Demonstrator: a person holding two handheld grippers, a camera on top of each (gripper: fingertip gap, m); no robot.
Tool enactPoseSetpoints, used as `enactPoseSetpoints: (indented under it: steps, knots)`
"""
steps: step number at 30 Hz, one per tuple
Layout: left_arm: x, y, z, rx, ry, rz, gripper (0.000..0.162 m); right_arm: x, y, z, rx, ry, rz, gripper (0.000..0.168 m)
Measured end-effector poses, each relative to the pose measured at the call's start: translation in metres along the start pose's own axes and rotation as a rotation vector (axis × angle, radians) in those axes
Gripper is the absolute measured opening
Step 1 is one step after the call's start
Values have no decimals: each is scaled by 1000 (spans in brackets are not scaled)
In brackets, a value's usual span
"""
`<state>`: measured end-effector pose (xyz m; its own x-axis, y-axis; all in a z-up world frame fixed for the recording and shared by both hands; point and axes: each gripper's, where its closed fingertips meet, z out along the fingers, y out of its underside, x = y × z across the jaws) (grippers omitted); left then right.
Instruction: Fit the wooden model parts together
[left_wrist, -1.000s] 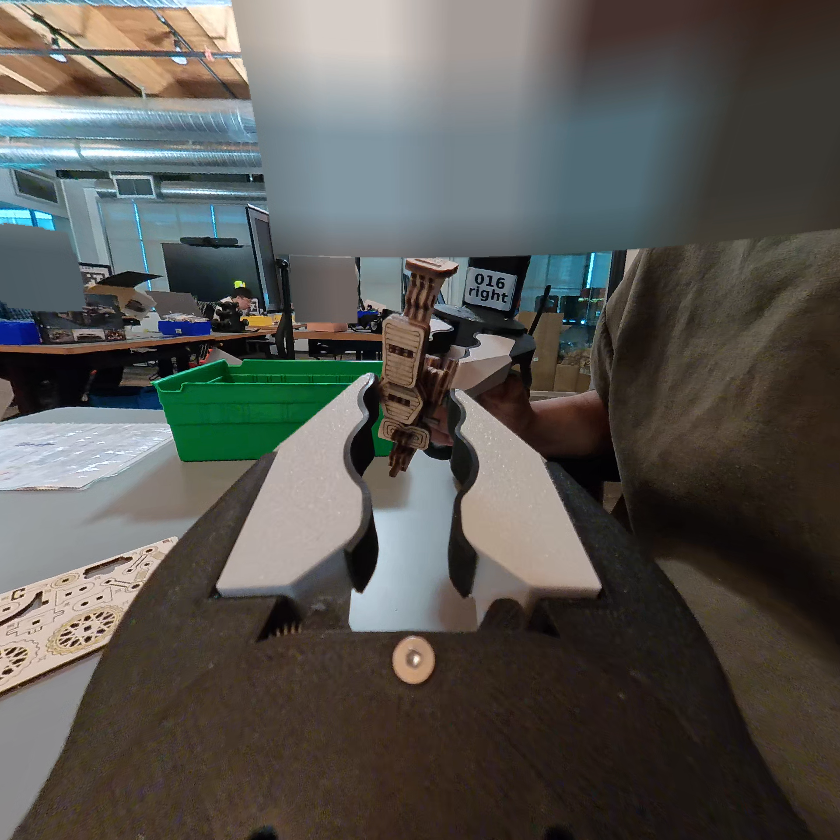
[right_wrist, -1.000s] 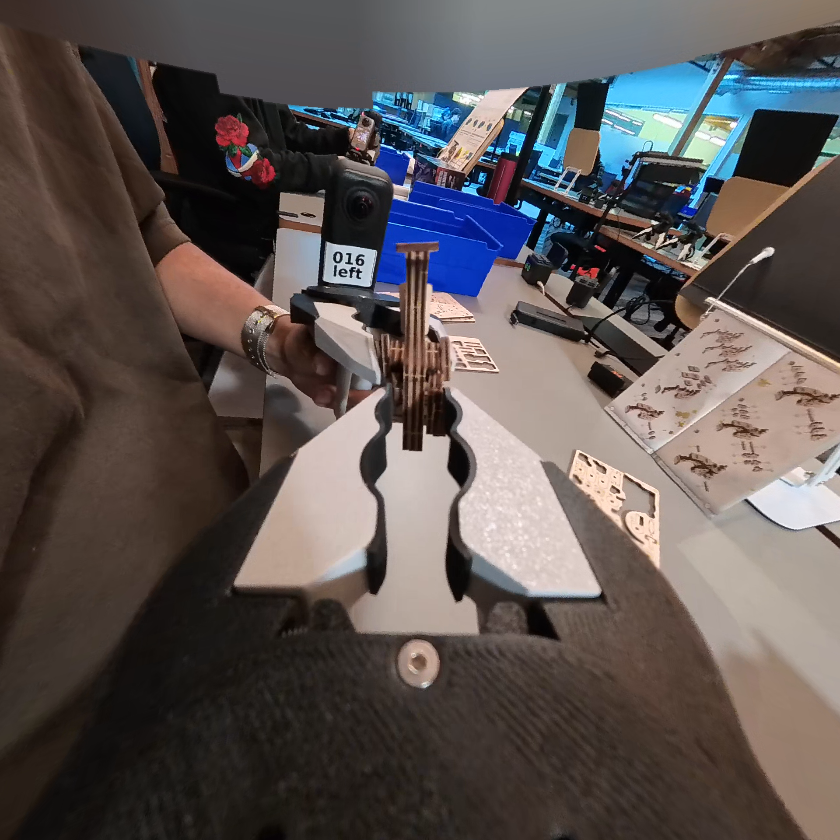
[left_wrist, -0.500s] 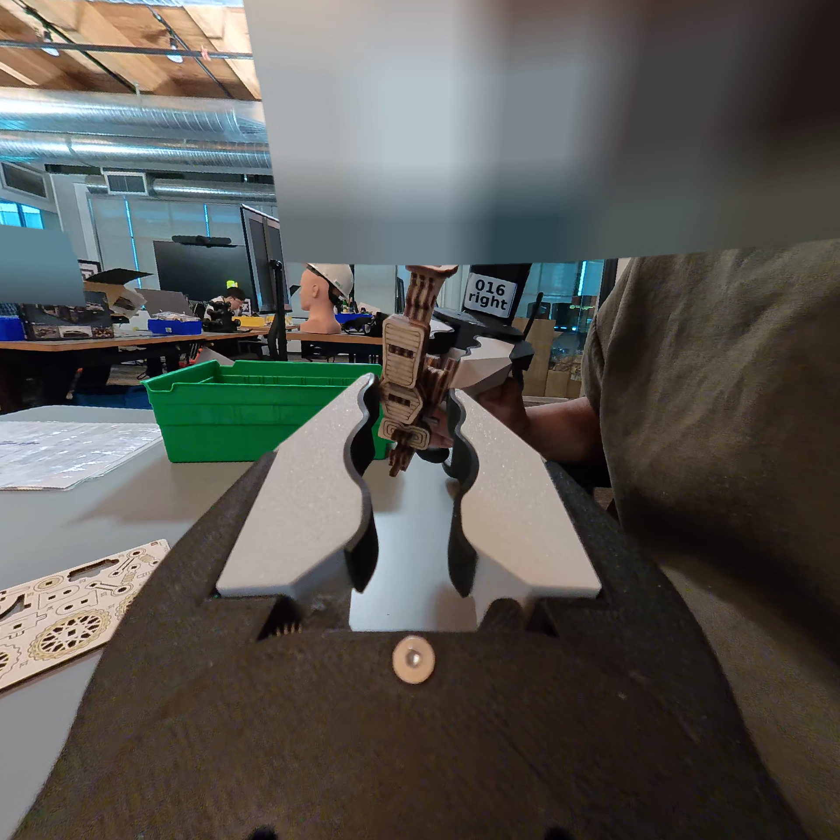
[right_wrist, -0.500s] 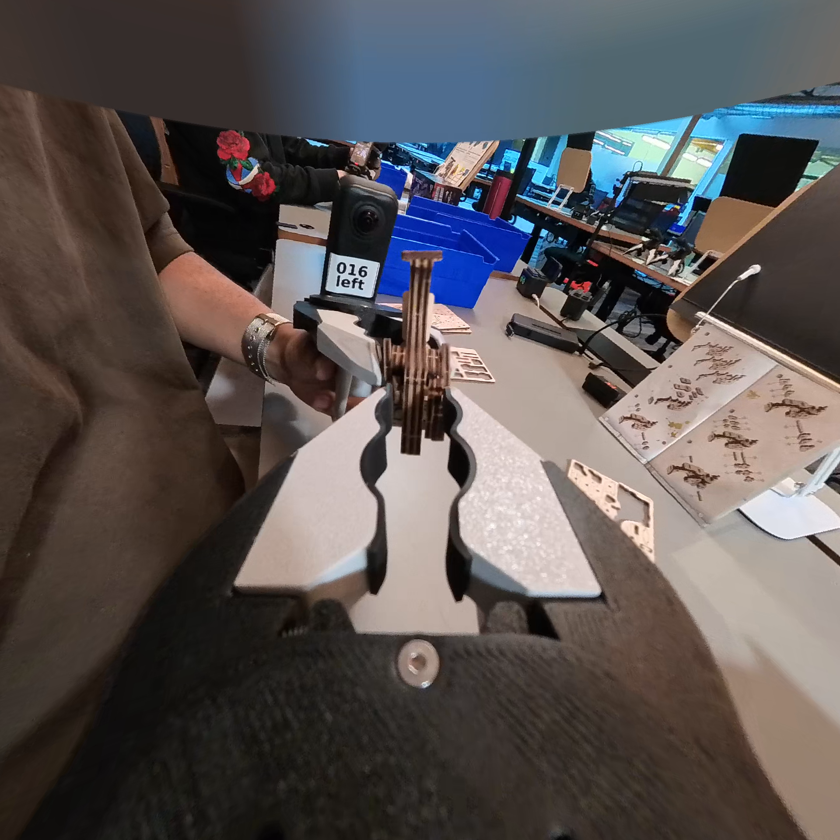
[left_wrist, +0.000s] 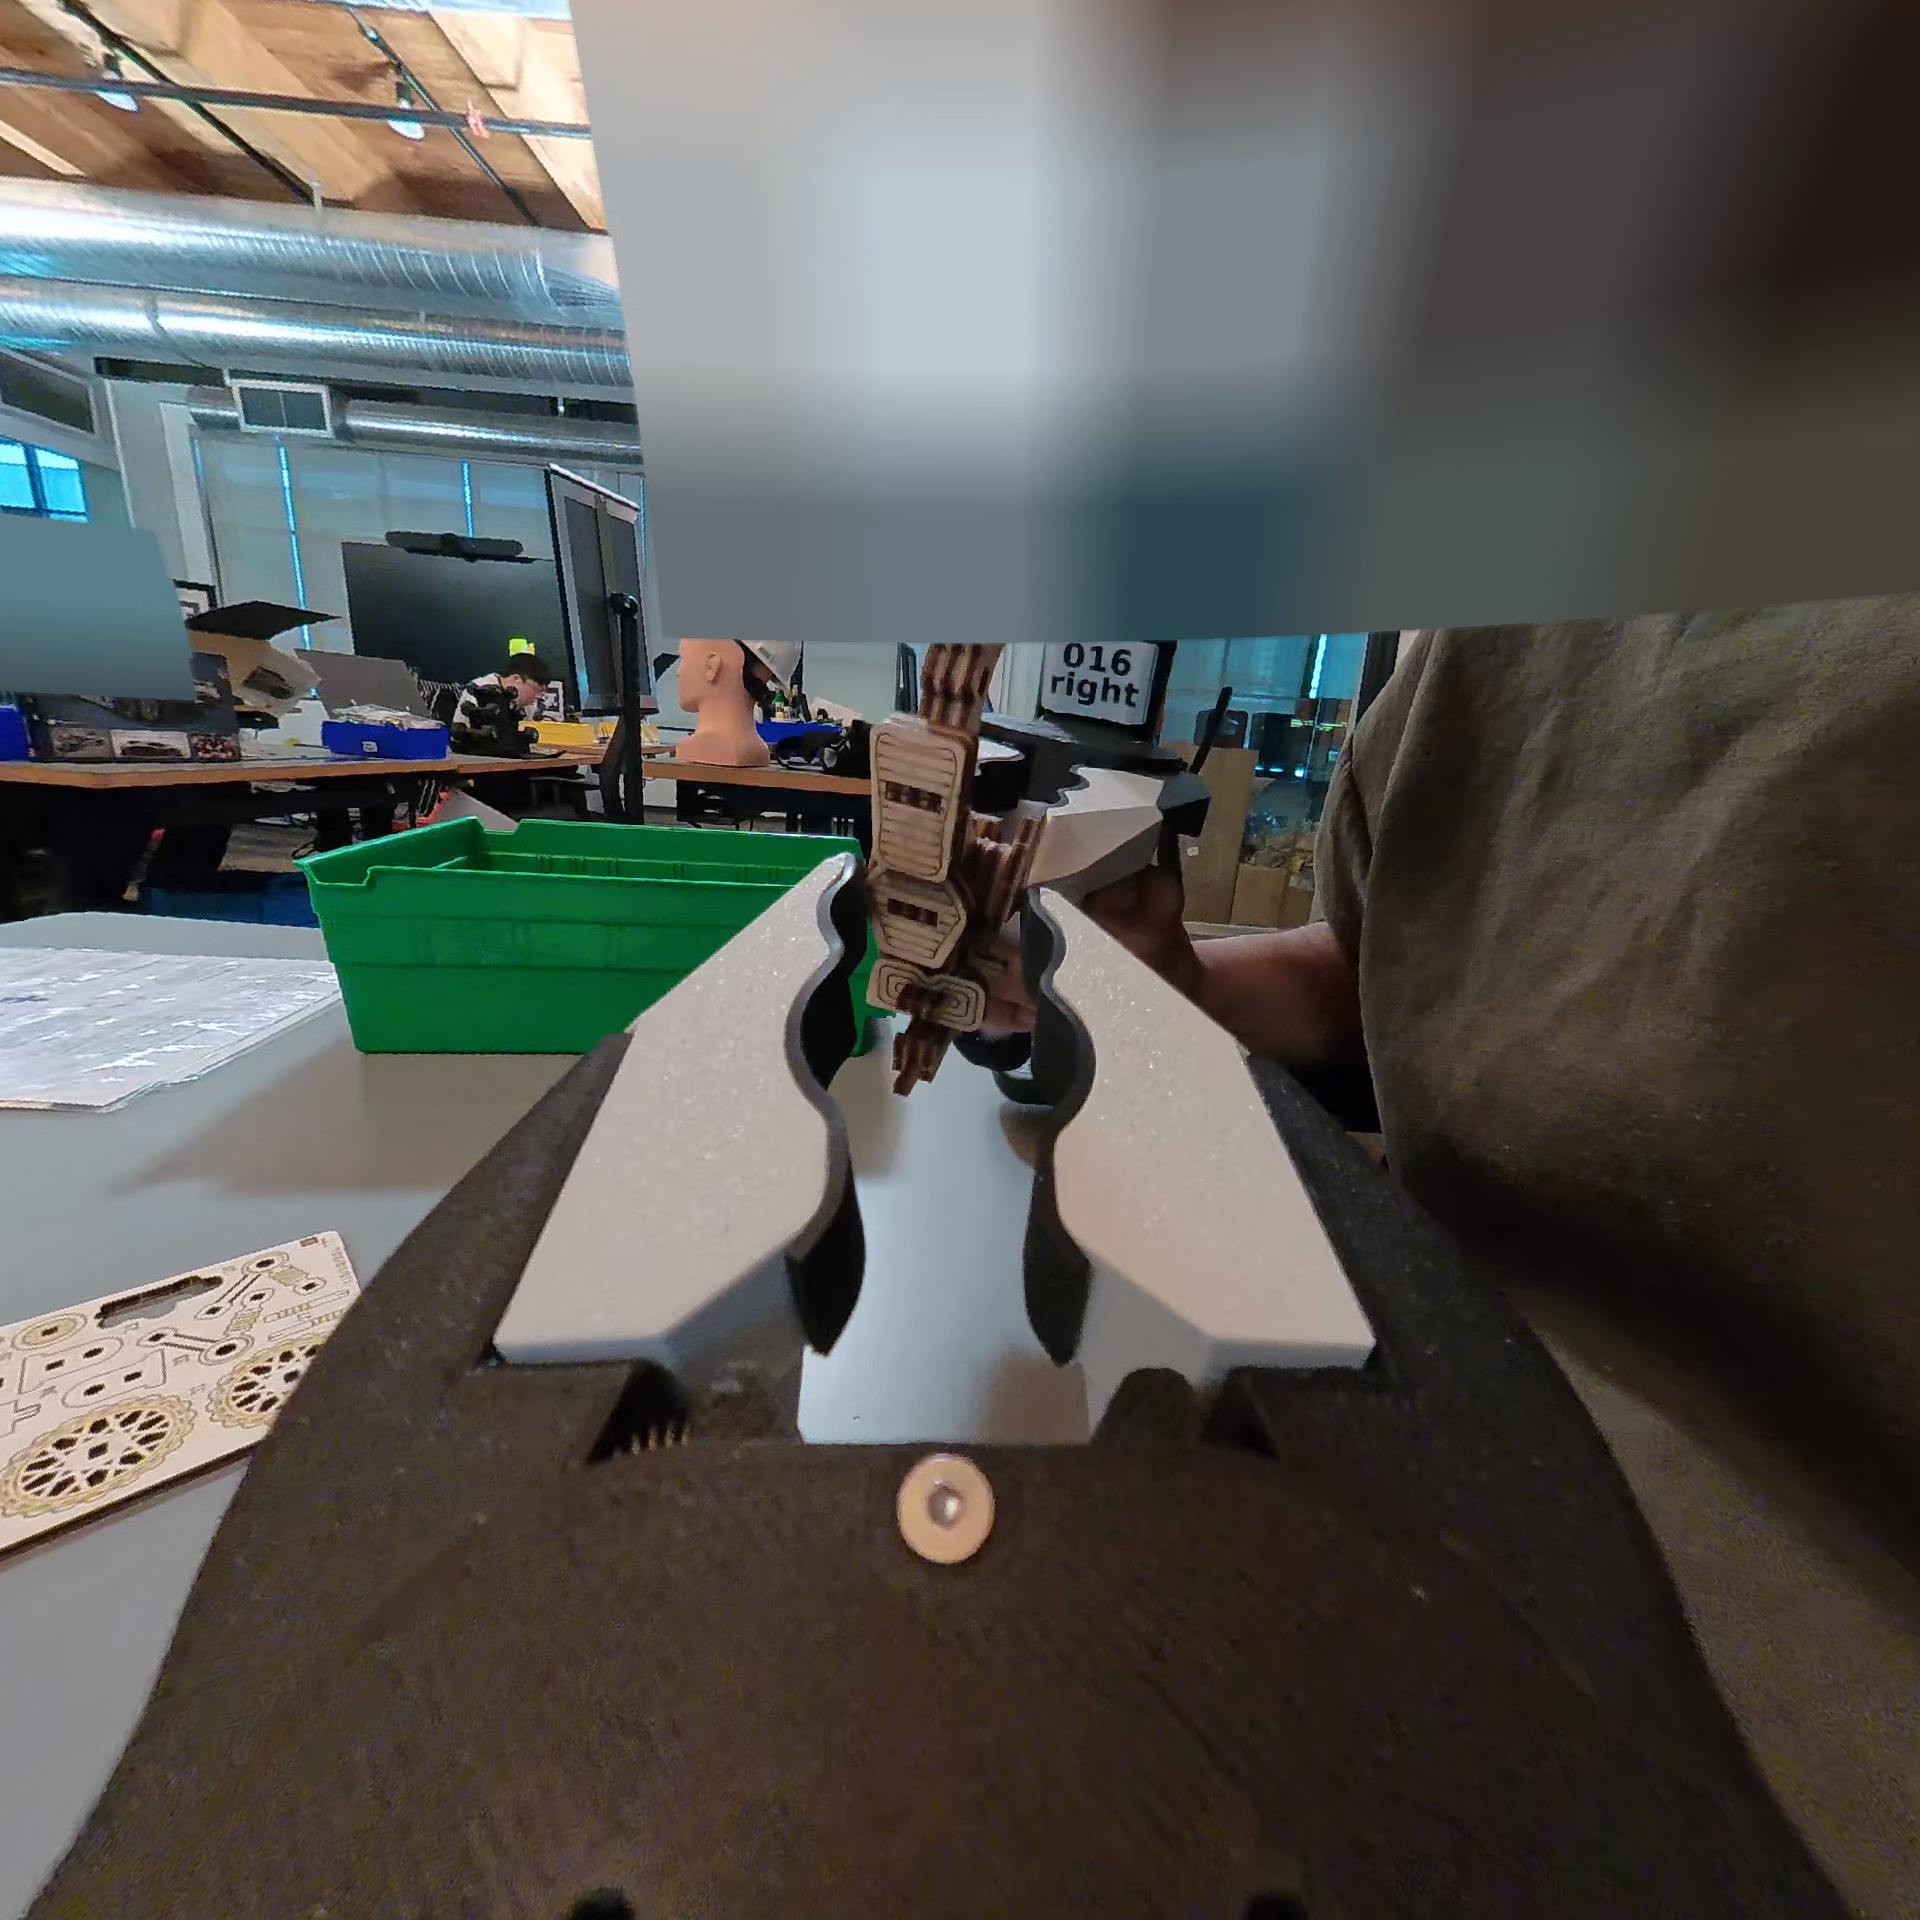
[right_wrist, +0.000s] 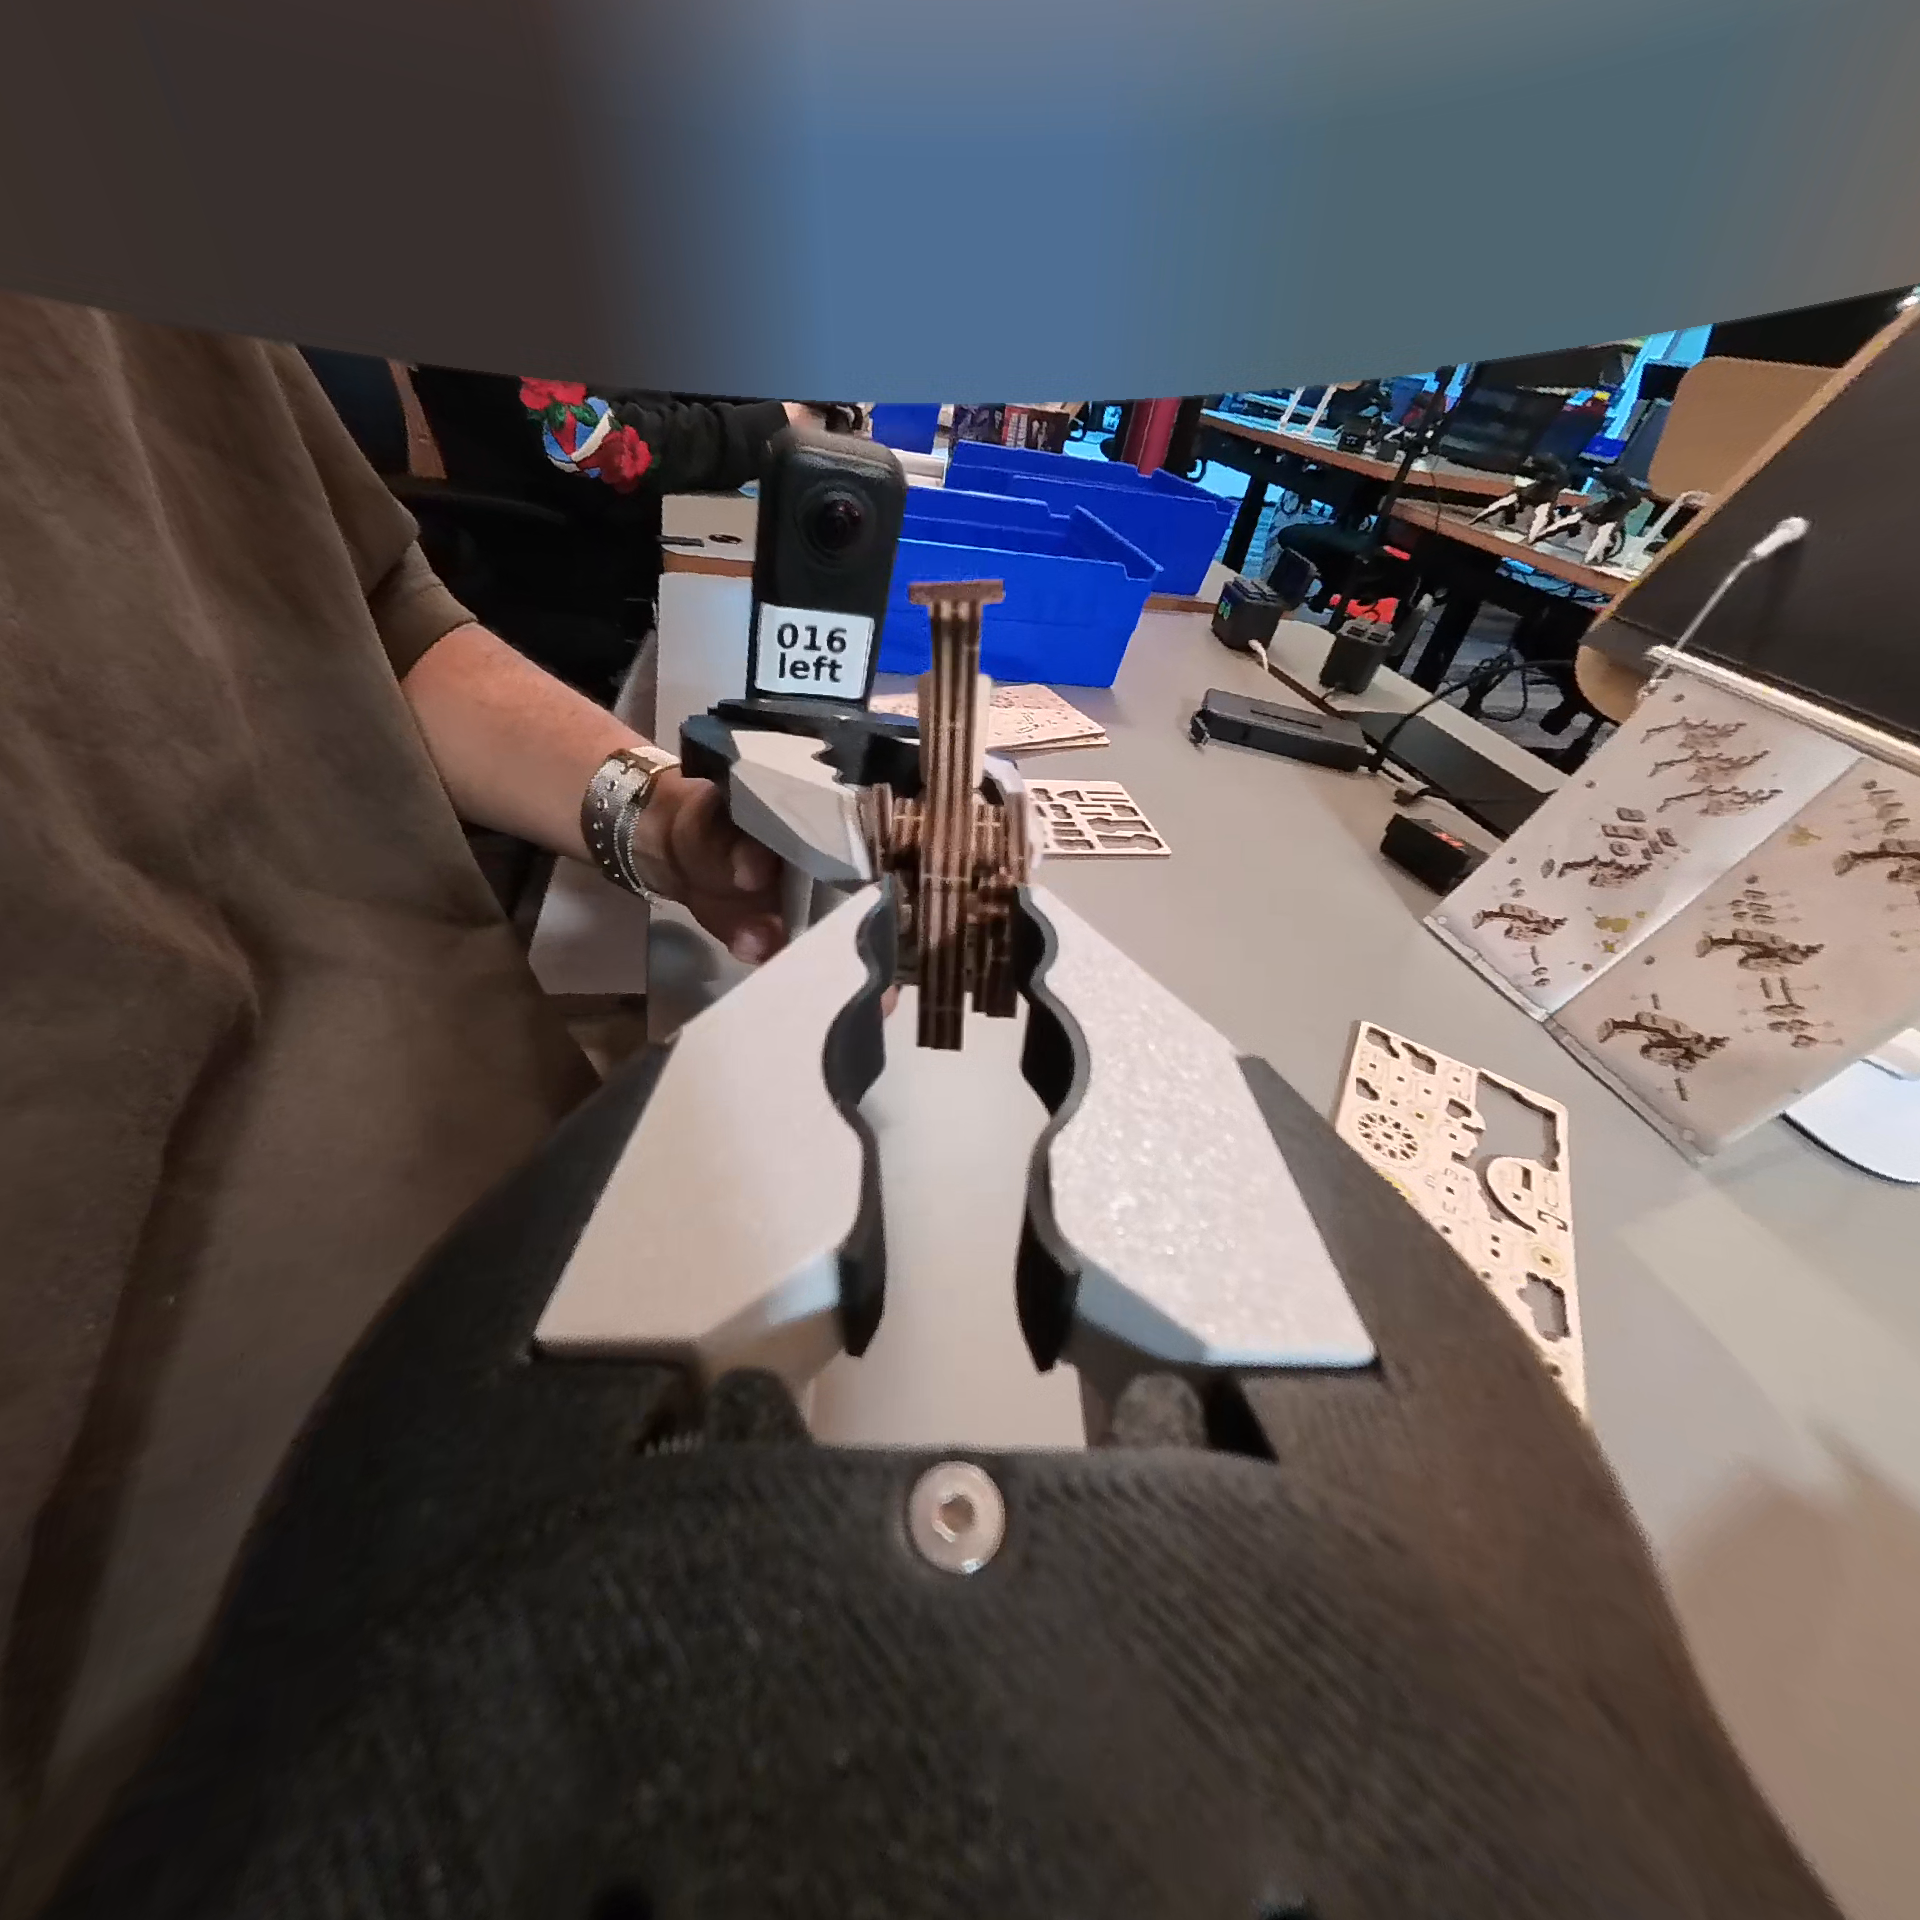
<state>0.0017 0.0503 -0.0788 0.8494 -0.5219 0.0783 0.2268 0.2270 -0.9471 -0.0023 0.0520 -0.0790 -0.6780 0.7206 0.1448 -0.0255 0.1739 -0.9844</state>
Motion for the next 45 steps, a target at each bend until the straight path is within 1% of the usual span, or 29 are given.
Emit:
enactPoseSetpoints:
  steps: [8,24,27,32,42,45]
  knots:
    - [-2,2,0,-3,-5,-19,28,1,3,0,-50,19,8,20]
    - [-4,8,1,-19,0,-101,28,1,11,0,-80,-31,92,19]
    - [-5,6,1,-4,-7,-119,29,4,9,0,-62,-13,93,20]
    - [-12,5,2,25,-29,-192,27,10,7,1,-17,10,155,20]
    - [-12,3,3,38,-66,-147,28,12,5,1,-14,29,181,20]
    - [-11,3,4,25,-83,-86,28,12,6,1,-15,16,216,20]
